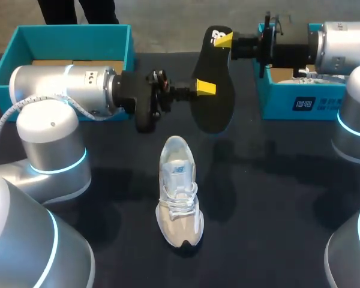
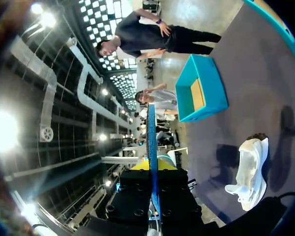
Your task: Take the shoe out of the shoebox, open the shoe tongue, remove and reinsert the insole, then place the shoe into the shoebox
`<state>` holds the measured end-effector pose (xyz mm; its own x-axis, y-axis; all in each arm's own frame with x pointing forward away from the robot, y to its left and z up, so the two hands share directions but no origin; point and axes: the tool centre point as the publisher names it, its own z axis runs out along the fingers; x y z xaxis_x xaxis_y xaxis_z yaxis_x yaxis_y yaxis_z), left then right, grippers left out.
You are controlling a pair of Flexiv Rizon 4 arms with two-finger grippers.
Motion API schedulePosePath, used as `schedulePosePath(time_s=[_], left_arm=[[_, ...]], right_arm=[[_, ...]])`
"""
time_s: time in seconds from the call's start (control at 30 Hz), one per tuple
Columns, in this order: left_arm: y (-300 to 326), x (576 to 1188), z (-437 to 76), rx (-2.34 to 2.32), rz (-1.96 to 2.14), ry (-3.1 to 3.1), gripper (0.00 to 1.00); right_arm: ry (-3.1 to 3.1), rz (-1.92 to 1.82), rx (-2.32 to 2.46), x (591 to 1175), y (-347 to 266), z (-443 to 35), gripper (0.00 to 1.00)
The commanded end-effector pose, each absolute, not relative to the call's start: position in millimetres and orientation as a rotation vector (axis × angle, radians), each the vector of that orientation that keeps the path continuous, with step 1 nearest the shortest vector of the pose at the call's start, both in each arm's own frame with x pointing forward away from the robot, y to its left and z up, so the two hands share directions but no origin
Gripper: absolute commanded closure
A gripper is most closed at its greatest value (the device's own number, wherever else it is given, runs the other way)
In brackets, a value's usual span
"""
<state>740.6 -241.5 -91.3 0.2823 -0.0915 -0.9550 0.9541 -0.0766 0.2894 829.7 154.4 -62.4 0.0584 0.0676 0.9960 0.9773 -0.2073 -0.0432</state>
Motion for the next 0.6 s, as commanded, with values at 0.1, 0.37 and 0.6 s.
schedulePosePath(time_s=[0.1, 0.37, 0.6], left_arm=[[-243, 738, -91, 1.333, -1.081, 0.895, 1.00], [-243, 736, -91, 1.329, -1.074, 0.897, 1.00], [-232, 736, -91, 1.325, -1.051, 0.907, 1.00]], right_arm=[[-1.118, -1.286, -1.443, 831, 156, -63, 1.00], [-1.122, -1.311, -1.419, 829, 157, -60, 0.00], [-1.124, -1.317, -1.416, 822, 151, -58, 0.00]])
